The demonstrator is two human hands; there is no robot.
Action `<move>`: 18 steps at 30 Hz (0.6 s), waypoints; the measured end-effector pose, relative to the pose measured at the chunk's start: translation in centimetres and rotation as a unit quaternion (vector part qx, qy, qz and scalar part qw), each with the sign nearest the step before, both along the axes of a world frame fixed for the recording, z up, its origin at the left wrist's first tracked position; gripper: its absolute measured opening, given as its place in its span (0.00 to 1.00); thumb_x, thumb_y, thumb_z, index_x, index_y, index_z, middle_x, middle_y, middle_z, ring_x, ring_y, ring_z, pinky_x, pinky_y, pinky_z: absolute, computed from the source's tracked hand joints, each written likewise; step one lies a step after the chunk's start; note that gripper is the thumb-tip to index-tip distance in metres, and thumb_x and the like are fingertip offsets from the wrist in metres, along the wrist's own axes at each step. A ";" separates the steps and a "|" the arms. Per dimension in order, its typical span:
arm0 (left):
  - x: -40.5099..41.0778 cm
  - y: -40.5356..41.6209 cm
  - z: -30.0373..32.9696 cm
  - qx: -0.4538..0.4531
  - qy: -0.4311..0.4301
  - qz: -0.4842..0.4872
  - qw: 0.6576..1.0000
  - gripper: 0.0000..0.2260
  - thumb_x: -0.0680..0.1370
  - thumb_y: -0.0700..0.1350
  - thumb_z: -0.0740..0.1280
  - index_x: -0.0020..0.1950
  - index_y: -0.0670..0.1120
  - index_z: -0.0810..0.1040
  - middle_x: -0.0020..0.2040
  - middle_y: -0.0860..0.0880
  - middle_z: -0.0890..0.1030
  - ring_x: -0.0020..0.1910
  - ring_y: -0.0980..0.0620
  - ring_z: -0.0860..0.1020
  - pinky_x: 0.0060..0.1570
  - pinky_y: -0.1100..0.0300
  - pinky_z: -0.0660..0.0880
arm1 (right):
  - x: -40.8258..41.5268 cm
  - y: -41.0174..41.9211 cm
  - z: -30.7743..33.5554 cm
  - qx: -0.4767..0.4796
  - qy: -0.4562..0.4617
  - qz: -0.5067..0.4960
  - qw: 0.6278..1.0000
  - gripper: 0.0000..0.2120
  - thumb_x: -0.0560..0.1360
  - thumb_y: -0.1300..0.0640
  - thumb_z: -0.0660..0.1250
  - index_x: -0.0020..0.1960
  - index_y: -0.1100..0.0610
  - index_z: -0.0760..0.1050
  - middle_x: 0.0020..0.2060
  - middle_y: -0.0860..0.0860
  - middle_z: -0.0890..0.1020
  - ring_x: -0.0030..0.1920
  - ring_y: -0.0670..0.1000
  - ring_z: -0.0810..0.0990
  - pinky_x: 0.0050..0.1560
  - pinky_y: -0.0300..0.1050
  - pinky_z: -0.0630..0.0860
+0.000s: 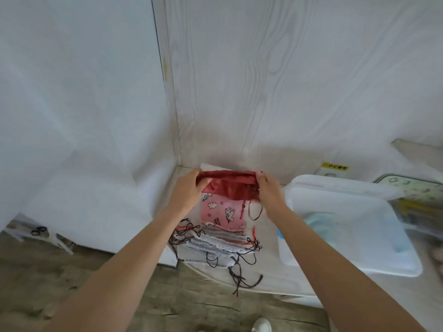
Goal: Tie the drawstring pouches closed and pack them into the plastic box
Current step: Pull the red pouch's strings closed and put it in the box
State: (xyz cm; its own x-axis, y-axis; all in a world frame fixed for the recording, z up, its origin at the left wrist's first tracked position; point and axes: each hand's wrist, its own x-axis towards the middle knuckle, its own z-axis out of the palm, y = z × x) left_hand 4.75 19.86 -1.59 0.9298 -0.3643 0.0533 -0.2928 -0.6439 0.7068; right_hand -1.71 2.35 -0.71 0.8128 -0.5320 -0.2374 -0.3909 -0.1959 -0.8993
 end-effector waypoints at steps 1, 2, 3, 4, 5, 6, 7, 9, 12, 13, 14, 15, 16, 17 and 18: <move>0.0 -0.2 0.5 -0.014 -0.013 0.005 1.000 0.09 0.79 0.46 0.62 0.53 0.41 0.76 0.41 0.52 0.75 0.36 0.58 0.71 0.35 0.76 0.68 | -0.2 0.0 0.3 0.085 -0.011 -0.018 0.996 0.17 0.81 0.50 0.53 0.43 0.55 0.77 0.35 0.54 0.78 0.36 0.54 0.77 0.44 0.53 0.77; 0.0 -0.4 0.8 -0.025 -0.026 0.012 0.999 0.10 0.79 0.46 0.62 0.52 0.40 0.76 0.41 0.50 0.76 0.37 0.57 0.71 0.36 0.78 0.67 | -0.5 0.1 0.5 0.161 -0.023 -0.022 0.986 0.15 0.81 0.50 0.55 0.43 0.55 0.75 0.33 0.53 0.77 0.34 0.52 0.76 0.39 0.49 0.77; 0.1 -0.7 1.0 -0.039 -0.038 0.020 0.998 0.10 0.79 0.46 0.62 0.51 0.40 0.76 0.41 0.48 0.78 0.37 0.56 0.72 0.37 0.77 0.66 | -0.9 0.2 0.7 0.192 -0.028 -0.004 0.981 0.12 0.80 0.49 0.58 0.45 0.56 0.74 0.33 0.52 0.77 0.32 0.49 0.76 0.35 0.44 0.77; 0.0 -0.9 1.3 -0.055 -0.042 0.025 0.997 0.11 0.79 0.47 0.62 0.50 0.39 0.77 0.41 0.46 0.79 0.38 0.55 0.73 0.37 0.76 0.66 | -1.2 0.2 0.7 0.186 -0.035 0.020 0.982 0.10 0.77 0.50 0.63 0.48 0.57 0.73 0.35 0.51 0.77 0.33 0.47 0.76 0.33 0.39 0.76; -0.2 -1.1 1.6 -0.074 -0.039 0.028 0.996 0.12 0.79 0.48 0.62 0.49 0.39 0.77 0.42 0.46 0.80 0.38 0.54 0.74 0.37 0.73 0.66 | -1.6 0.2 0.7 0.165 -0.043 0.045 0.984 0.11 0.75 0.52 0.67 0.51 0.58 0.73 0.38 0.51 0.78 0.36 0.46 0.78 0.34 0.37 0.76; -0.4 -1.4 1.9 -0.089 -0.028 0.030 0.995 0.13 0.79 0.49 0.62 0.48 0.40 0.77 0.42 0.46 0.80 0.39 0.53 0.75 0.37 0.70 0.66 | -1.8 0.1 0.3 0.142 -0.052 0.065 0.986 0.14 0.72 0.54 0.71 0.54 0.59 0.73 0.42 0.51 0.80 0.39 0.47 0.80 0.36 0.36 0.77; -0.4 -1.5 2.0 -0.105 -0.014 0.031 0.994 0.13 0.79 0.50 0.62 0.48 0.40 0.77 0.41 0.47 0.80 0.39 0.52 0.76 0.37 0.68 0.67 | -1.9 0.0 -0.1 0.111 -0.052 0.074 0.990 0.17 0.69 0.57 0.74 0.55 0.59 0.74 0.44 0.52 0.81 0.43 0.48 0.81 0.40 0.39 0.79; -0.3 -1.5 2.0 -0.149 0.031 0.045 0.987 0.14 0.77 0.53 0.65 0.47 0.43 0.79 0.41 0.48 0.81 0.40 0.52 0.77 0.40 0.67 0.69 | -1.9 -0.2 -0.7 0.056 -0.039 0.047 0.997 0.17 0.68 0.61 0.74 0.56 0.59 0.76 0.44 0.53 0.82 0.43 0.51 0.81 0.47 0.47 0.79; -0.3 -0.9 2.6 -0.253 0.174 0.071 0.949 0.10 0.72 0.55 0.71 0.46 0.50 0.81 0.40 0.50 0.83 0.39 0.54 0.81 0.40 0.62 0.76 | -1.9 -0.7 -0.6 0.059 -0.043 -0.014 0.997 0.07 0.73 0.67 0.63 0.45 0.59 0.78 0.36 0.53 0.79 0.34 0.48 0.77 0.44 0.45 0.78; -0.5 -0.5 3.1 -0.294 0.237 0.061 0.924 0.07 0.72 0.50 0.72 0.47 0.50 0.81 0.40 0.51 0.84 0.38 0.55 0.82 0.39 0.63 0.77 | -2.0 -1.0 -0.5 0.079 -0.050 -0.028 0.995 0.09 0.74 0.67 0.60 0.41 0.58 0.77 0.33 0.52 0.77 0.31 0.46 0.75 0.41 0.42 0.77; -0.7 -0.2 3.5 -0.324 0.284 0.048 0.901 0.06 0.72 0.45 0.72 0.48 0.49 0.80 0.41 0.51 0.84 0.39 0.56 0.82 0.40 0.64 0.76 | -2.1 -1.2 -0.2 0.117 -0.061 -0.039 0.990 0.11 0.76 0.67 0.60 0.39 0.57 0.77 0.33 0.52 0.77 0.30 0.44 0.74 0.38 0.37 0.77; -0.7 0.2 3.8 -0.342 0.310 0.035 0.886 0.07 0.72 0.41 0.71 0.49 0.47 0.80 0.42 0.51 0.84 0.40 0.55 0.82 0.43 0.64 0.76 | -2.2 -1.3 0.1 0.165 -0.077 -0.042 0.982 0.11 0.77 0.67 0.60 0.39 0.57 0.77 0.33 0.52 0.76 0.31 0.44 0.74 0.35 0.34 0.76; -0.8 0.5 4.1 -0.354 0.322 0.030 0.877 0.08 0.72 0.38 0.71 0.50 0.45 0.80 0.43 0.49 0.84 0.42 0.53 0.82 0.47 0.62 0.76 | -2.4 -1.4 0.4 0.208 -0.087 -0.041 0.973 0.10 0.77 0.65 0.61 0.40 0.58 0.77 0.33 0.52 0.76 0.32 0.44 0.74 0.33 0.32 0.75; -0.7 0.8 4.1 -0.361 0.323 0.032 0.875 0.09 0.72 0.36 0.71 0.50 0.44 0.80 0.44 0.47 0.84 0.44 0.51 0.82 0.51 0.60 0.76 | -2.5 -1.6 0.7 0.243 -0.098 -0.037 0.964 0.09 0.78 0.63 0.62 0.40 0.59 0.78 0.33 0.52 0.77 0.34 0.45 0.74 0.33 0.31 0.75; -0.7 0.9 4.3 -0.365 0.319 0.037 0.874 0.09 0.72 0.35 0.70 0.51 0.43 0.80 0.45 0.46 0.83 0.45 0.50 0.82 0.53 0.58 0.76 | -2.6 -1.8 0.9 0.264 -0.103 -0.031 0.958 0.09 0.78 0.62 0.62 0.40 0.59 0.78 0.33 0.52 0.78 0.34 0.45 0.74 0.33 0.31 0.76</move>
State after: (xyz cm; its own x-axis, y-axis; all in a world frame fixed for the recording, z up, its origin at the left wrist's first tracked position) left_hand 4.01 20.74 2.72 0.8745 -0.3879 -0.2912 0.3340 0.0462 0.9414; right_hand -4.33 0.58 0.16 0.8418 -0.4314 -0.3245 -0.1899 0.3260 -0.9261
